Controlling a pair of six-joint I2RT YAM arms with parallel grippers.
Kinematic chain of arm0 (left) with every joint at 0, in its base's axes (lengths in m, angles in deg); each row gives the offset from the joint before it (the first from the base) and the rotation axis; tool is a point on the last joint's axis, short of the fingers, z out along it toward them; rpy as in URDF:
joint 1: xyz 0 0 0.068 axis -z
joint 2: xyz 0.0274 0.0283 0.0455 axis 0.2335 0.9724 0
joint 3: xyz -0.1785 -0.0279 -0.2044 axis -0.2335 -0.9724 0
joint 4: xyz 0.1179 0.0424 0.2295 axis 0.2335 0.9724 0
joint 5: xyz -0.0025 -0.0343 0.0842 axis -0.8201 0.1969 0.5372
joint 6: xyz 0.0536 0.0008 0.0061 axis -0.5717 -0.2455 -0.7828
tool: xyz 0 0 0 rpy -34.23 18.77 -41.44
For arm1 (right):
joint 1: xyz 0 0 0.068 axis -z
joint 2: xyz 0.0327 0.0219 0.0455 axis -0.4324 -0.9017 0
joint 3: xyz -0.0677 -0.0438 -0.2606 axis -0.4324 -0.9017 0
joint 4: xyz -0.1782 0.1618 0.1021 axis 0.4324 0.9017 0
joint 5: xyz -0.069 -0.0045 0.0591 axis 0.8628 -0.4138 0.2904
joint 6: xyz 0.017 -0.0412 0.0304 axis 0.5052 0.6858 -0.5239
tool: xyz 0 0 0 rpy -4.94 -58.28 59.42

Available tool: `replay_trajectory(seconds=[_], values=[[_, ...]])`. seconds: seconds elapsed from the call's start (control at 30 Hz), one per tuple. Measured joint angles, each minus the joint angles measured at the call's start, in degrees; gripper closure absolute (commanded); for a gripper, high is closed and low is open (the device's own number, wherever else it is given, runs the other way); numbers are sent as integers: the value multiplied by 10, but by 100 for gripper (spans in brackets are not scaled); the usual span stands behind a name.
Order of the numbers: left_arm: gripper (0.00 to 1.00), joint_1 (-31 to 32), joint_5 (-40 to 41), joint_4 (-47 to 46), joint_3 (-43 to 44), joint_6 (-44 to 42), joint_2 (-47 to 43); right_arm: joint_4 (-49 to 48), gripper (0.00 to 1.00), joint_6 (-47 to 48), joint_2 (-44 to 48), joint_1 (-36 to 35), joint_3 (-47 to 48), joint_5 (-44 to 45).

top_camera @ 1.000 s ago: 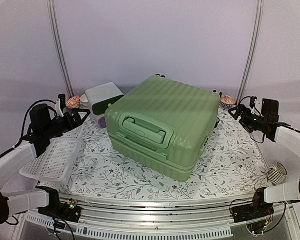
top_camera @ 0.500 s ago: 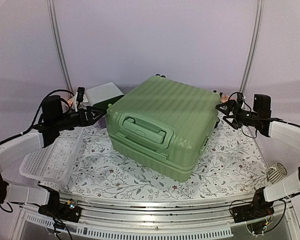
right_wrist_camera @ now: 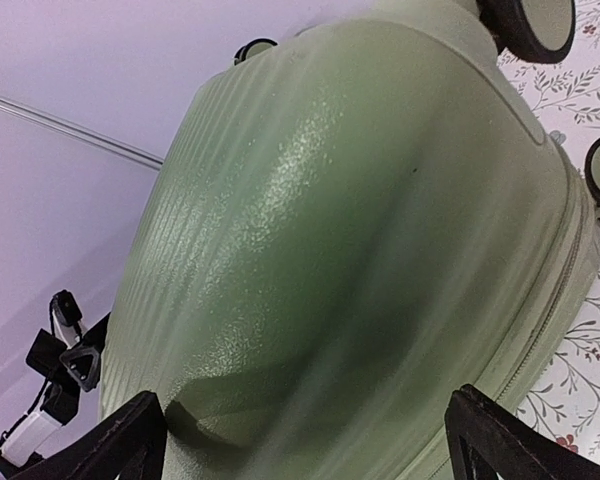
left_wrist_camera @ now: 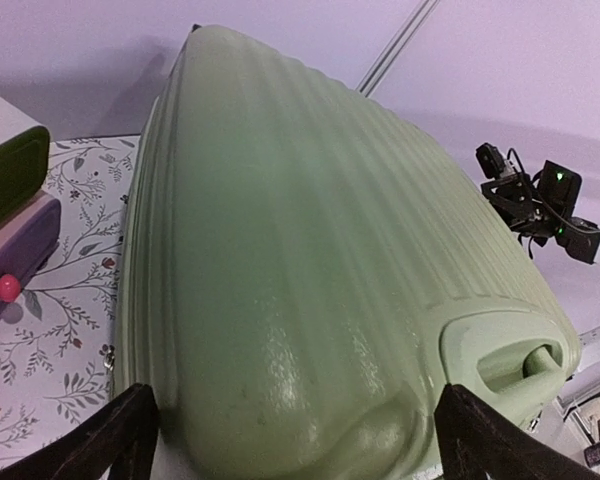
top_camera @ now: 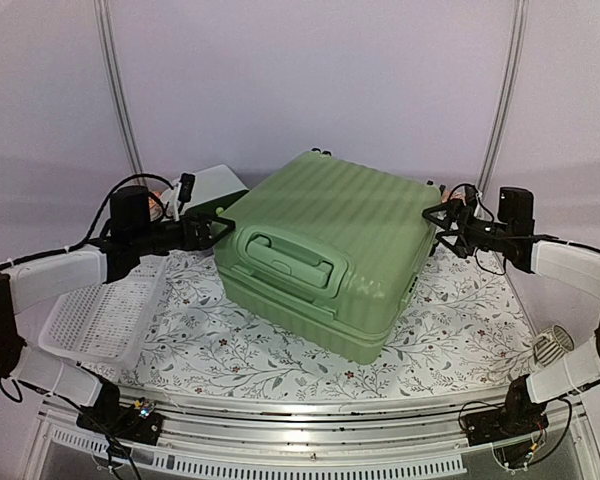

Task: Open, take out, and arrange the luggage
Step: Adjust the luggage at the center of the board.

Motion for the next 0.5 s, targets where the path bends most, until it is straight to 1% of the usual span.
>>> replay_trajectory(seconds=[0.17,0.3,0.5], values=[[2,18,22,-5,27,-6,34,-4,1,-3,-5,-5,2,1],[2,34,24,-6,41,-10,48,30,1,13,-5,-1,23,19],[2,94,-4,3,57,-21,54,94,1,46,-6,53,69,39]])
